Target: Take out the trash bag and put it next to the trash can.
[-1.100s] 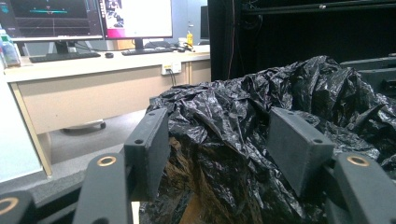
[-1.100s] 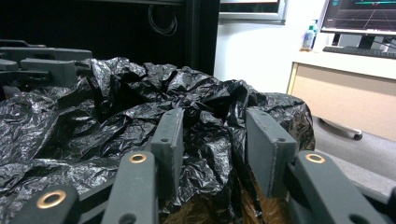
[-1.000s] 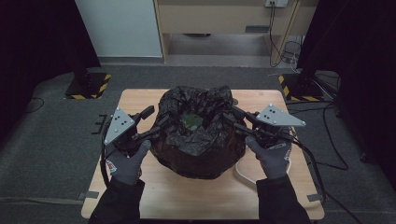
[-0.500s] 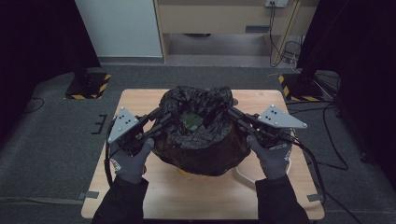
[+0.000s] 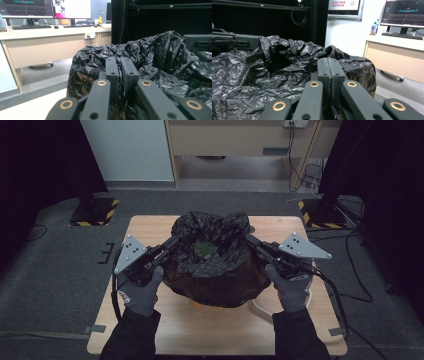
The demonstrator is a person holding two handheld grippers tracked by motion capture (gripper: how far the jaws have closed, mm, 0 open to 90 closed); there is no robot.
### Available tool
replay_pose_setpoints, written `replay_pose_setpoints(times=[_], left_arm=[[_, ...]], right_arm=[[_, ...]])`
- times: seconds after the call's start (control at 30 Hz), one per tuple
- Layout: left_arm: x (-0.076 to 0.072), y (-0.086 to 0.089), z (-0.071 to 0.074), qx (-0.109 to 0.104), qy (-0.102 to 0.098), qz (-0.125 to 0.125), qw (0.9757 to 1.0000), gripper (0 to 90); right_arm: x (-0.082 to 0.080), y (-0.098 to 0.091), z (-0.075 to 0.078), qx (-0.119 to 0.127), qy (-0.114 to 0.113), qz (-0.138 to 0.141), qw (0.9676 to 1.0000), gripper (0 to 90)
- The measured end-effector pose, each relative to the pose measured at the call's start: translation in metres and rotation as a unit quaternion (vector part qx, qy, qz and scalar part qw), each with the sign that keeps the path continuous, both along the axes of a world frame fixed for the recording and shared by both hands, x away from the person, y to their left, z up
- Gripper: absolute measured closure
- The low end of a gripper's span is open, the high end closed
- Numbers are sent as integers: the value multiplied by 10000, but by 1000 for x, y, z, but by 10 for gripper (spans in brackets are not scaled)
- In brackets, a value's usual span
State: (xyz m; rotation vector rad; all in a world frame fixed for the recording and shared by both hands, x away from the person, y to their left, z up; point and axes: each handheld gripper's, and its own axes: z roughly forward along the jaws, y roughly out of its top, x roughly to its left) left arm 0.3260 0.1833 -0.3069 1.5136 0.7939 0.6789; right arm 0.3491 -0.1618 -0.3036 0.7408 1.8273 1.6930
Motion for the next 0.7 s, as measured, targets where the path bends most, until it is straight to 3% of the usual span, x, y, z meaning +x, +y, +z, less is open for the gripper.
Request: replay_pose_setpoints(times=[0.23,0.33,0.7], left_arm=[[-8,-7,6,-152,-204,-168,9995,888],[-11,-13,10,-317,-365,-328,9983,892],[-15,-37,20,-338,-508,-631,9961,894]], right_arm=[[-1,-1,6,117,-164,125,9997,900],[-2,1,12,198,-257,231,9992,900],[-5,15,27,268,-484,574,9968,900]])
